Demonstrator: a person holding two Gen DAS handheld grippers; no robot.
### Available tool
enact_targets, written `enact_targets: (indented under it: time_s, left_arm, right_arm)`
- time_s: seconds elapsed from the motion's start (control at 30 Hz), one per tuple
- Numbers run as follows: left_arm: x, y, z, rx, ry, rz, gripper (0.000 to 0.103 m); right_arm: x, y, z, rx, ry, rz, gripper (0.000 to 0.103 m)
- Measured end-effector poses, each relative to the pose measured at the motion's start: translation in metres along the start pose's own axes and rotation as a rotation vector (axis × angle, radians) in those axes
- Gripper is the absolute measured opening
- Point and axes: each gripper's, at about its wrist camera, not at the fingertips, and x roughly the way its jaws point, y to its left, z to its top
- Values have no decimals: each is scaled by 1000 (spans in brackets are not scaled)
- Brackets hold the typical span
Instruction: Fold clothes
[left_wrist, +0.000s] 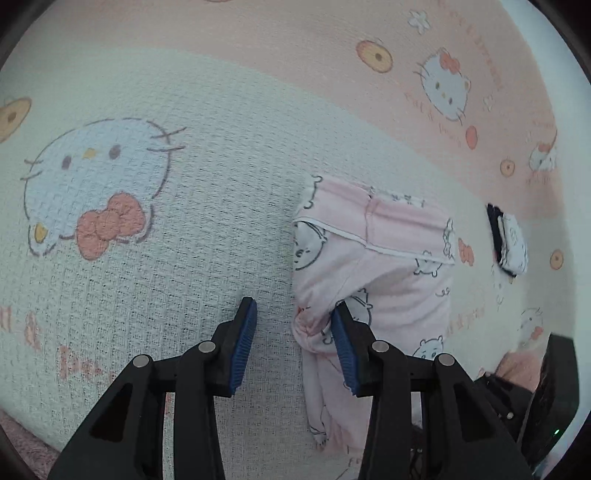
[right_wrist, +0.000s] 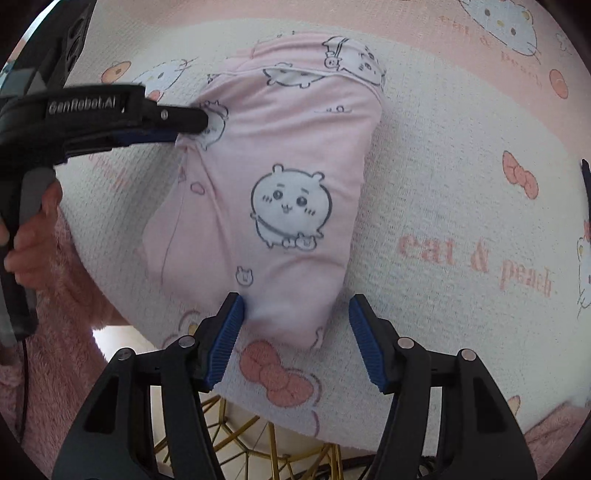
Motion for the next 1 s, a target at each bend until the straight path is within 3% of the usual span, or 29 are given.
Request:
enact_targets:
  time_s: [0.07,0.13,0.23,0.33,0.43,0.5,0.67,0.8,1.0]
  left_arm:
    - [-8,4,-1,-34,-24,-12,44]
    - [-20,10,-11,-92,-31,-99,44]
    - [-27,9,-40,-128,31,-239,44]
    - [-7,-24,-62,-51,99,-142,44]
    - [1,-29,-77,-38,135,-115,44]
    - [4,-36,-75,8,132,-81,41]
    - [-1,-30,-67,-19,93,34,34]
    - [-4,-28,-69,-33,95,-1,34]
    - [6,-49,-78,56,135,44,34]
  right_arm:
    - [-3,1,-4,-10,13,5,61]
    - [-9,2,-3,1,-12,18,61]
    - [-24,1,9,38,-97,20,61]
    - [-29,-1,19,47,-152,-15,61]
    - [-10,0,17,24,-95,-87,61]
    - [-9,-8,4,40,-92,-73,61]
    - [-19,-27,-20,110,-104,-14,61]
    - [-37,-49,-18,203,-174,14,61]
    - [-34,-28,1,123,-171,15,61]
